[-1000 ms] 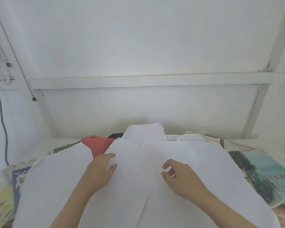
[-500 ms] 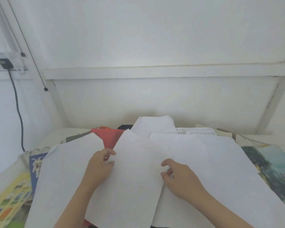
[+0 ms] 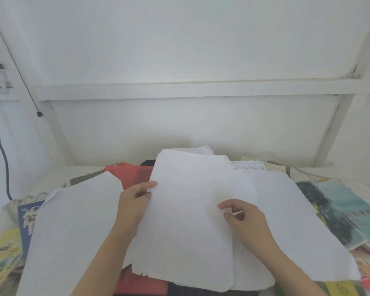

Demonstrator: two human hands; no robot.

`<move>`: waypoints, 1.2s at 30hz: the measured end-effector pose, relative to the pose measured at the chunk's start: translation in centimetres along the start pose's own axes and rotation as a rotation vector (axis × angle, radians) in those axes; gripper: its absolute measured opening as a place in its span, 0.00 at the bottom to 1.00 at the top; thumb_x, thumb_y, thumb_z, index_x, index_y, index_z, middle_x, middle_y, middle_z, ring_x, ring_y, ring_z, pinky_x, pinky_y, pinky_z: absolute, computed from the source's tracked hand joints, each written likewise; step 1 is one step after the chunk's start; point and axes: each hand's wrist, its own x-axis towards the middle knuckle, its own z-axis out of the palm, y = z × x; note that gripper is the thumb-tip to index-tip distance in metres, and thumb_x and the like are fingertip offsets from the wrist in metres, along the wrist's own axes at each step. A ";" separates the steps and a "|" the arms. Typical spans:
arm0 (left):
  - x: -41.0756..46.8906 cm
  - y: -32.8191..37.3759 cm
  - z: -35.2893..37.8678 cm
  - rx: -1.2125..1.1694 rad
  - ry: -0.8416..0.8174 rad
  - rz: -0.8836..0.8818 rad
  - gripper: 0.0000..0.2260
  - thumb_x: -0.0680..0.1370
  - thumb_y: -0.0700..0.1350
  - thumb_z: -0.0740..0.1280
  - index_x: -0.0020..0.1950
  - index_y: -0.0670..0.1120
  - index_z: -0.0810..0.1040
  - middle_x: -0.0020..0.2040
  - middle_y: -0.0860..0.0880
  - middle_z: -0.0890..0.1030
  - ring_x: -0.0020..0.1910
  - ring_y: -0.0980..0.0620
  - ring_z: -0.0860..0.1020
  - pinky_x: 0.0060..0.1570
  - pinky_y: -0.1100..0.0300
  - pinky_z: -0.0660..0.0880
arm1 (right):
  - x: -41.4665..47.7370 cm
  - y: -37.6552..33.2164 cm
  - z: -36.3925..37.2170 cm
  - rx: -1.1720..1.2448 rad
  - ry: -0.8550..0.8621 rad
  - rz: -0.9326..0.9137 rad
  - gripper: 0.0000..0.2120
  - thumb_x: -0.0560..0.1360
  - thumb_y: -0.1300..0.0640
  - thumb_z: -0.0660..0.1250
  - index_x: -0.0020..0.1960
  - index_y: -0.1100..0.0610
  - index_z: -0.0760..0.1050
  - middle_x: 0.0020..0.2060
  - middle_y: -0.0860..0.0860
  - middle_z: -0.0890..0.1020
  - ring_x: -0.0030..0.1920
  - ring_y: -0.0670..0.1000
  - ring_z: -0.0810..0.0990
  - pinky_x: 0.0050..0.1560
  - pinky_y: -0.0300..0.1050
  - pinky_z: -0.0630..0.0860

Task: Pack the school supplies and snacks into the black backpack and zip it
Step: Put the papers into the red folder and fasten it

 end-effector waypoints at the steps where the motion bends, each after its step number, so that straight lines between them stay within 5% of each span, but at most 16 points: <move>1: 0.0 -0.2 0.6 0.043 -0.027 0.019 0.17 0.76 0.30 0.61 0.47 0.51 0.81 0.51 0.51 0.81 0.47 0.51 0.79 0.49 0.58 0.75 | 0.0 0.2 -0.5 0.004 0.046 -0.001 0.14 0.75 0.65 0.64 0.42 0.46 0.80 0.44 0.41 0.81 0.31 0.41 0.72 0.38 0.26 0.69; 6: -0.8 -0.9 3.6 0.381 -0.188 0.164 0.17 0.74 0.34 0.66 0.53 0.56 0.78 0.51 0.60 0.76 0.47 0.60 0.73 0.47 0.72 0.68 | 0.0 1.7 -3.1 -0.112 0.223 -0.006 0.12 0.76 0.64 0.64 0.47 0.48 0.80 0.45 0.38 0.80 0.37 0.42 0.75 0.40 0.22 0.66; 10: -0.7 -2.3 4.9 0.603 -0.287 0.258 0.20 0.72 0.37 0.68 0.62 0.52 0.77 0.58 0.62 0.73 0.62 0.59 0.69 0.62 0.66 0.62 | 0.1 3.1 -4.4 -0.276 0.218 0.029 0.12 0.76 0.61 0.64 0.56 0.50 0.78 0.51 0.44 0.79 0.41 0.42 0.73 0.42 0.25 0.65; 14: -0.8 -3.3 5.5 0.749 -0.286 0.303 0.23 0.71 0.41 0.69 0.65 0.52 0.74 0.62 0.59 0.74 0.66 0.55 0.67 0.66 0.61 0.61 | 0.0 4.0 -4.7 -0.407 0.072 0.100 0.18 0.77 0.55 0.64 0.66 0.51 0.70 0.61 0.46 0.75 0.57 0.46 0.72 0.56 0.36 0.64; 17: -1.0 -3.8 5.7 0.744 -0.263 0.291 0.23 0.71 0.41 0.69 0.66 0.52 0.74 0.64 0.59 0.74 0.66 0.55 0.67 0.65 0.61 0.61 | 0.1 4.2 -4.6 -0.346 0.064 0.113 0.16 0.77 0.56 0.64 0.64 0.49 0.72 0.60 0.46 0.74 0.60 0.48 0.71 0.58 0.36 0.63; 22: -1.0 -4.1 5.8 0.733 -0.265 0.268 0.23 0.71 0.41 0.69 0.66 0.52 0.74 0.64 0.59 0.74 0.66 0.55 0.67 0.65 0.61 0.61 | -0.1 4.1 -5.0 0.044 0.026 0.198 0.14 0.74 0.65 0.63 0.46 0.46 0.79 0.51 0.38 0.77 0.50 0.42 0.73 0.44 0.36 0.69; 25: -0.9 -4.0 6.0 0.710 -0.268 0.275 0.21 0.72 0.42 0.70 0.64 0.52 0.75 0.64 0.58 0.74 0.66 0.54 0.68 0.66 0.58 0.62 | -0.3 4.0 -5.6 0.088 0.085 0.170 0.19 0.74 0.69 0.61 0.44 0.47 0.81 0.49 0.38 0.78 0.45 0.42 0.75 0.40 0.36 0.70; 29: -1.3 -2.9 7.0 0.599 -0.326 0.293 0.17 0.74 0.46 0.70 0.61 0.57 0.74 0.62 0.60 0.74 0.64 0.58 0.69 0.65 0.61 0.62 | -0.5 3.6 -7.3 0.194 0.140 0.130 0.19 0.74 0.71 0.61 0.44 0.49 0.82 0.49 0.37 0.80 0.51 0.36 0.75 0.42 0.26 0.68; 33: -2.3 -1.2 8.7 0.463 -0.403 0.262 0.15 0.75 0.44 0.69 0.59 0.58 0.75 0.59 0.65 0.72 0.58 0.62 0.69 0.61 0.67 0.61 | -1.3 3.8 -9.8 0.304 0.185 0.139 0.20 0.74 0.70 0.62 0.42 0.47 0.84 0.48 0.42 0.83 0.50 0.49 0.80 0.53 0.48 0.75; 36: -2.7 -0.4 10.5 0.361 -0.433 0.196 0.12 0.74 0.41 0.70 0.52 0.57 0.78 0.52 0.62 0.77 0.51 0.62 0.75 0.51 0.72 0.67 | -1.9 4.5 -11.6 0.312 0.221 0.144 0.20 0.75 0.70 0.63 0.44 0.45 0.83 0.49 0.46 0.84 0.50 0.54 0.81 0.55 0.55 0.76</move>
